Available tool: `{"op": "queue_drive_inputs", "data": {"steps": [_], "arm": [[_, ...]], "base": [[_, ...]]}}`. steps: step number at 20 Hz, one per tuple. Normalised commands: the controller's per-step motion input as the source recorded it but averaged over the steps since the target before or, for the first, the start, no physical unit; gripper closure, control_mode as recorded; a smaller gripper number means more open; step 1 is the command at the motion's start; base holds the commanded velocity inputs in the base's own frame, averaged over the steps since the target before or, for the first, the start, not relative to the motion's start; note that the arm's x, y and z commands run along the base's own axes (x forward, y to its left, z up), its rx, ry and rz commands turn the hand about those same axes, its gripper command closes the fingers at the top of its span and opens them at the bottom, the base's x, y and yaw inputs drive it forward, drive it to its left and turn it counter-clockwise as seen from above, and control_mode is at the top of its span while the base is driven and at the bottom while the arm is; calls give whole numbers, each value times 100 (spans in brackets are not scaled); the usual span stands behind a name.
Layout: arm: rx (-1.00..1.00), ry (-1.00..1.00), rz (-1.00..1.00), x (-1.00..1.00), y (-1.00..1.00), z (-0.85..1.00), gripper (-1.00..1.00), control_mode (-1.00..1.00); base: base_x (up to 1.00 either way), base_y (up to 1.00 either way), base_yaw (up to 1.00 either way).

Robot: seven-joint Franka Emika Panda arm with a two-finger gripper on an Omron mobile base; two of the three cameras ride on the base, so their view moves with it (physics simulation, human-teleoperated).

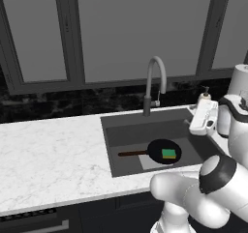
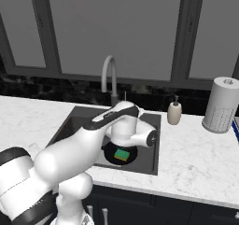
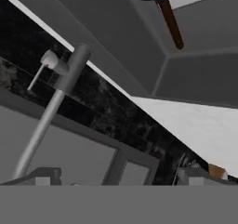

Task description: Pick the pan and sponge and place them into the sink. Then turn on the water.

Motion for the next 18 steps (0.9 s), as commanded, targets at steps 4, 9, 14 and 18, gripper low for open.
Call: {"op": "queue_drive_inputs", "data": {"steps": [4, 9, 14, 18], "arm": [[19, 0, 3, 46, 0, 0, -100, -100], [16, 0, 1, 48, 0, 0, -100, -100], [15, 0, 0, 41, 0, 0, -100, -100], [14, 0, 0, 35, 0, 0, -100, -100]], "base": [[0, 0, 0], [0, 0, 0], [0, 0, 0], [0, 0, 0]]}}
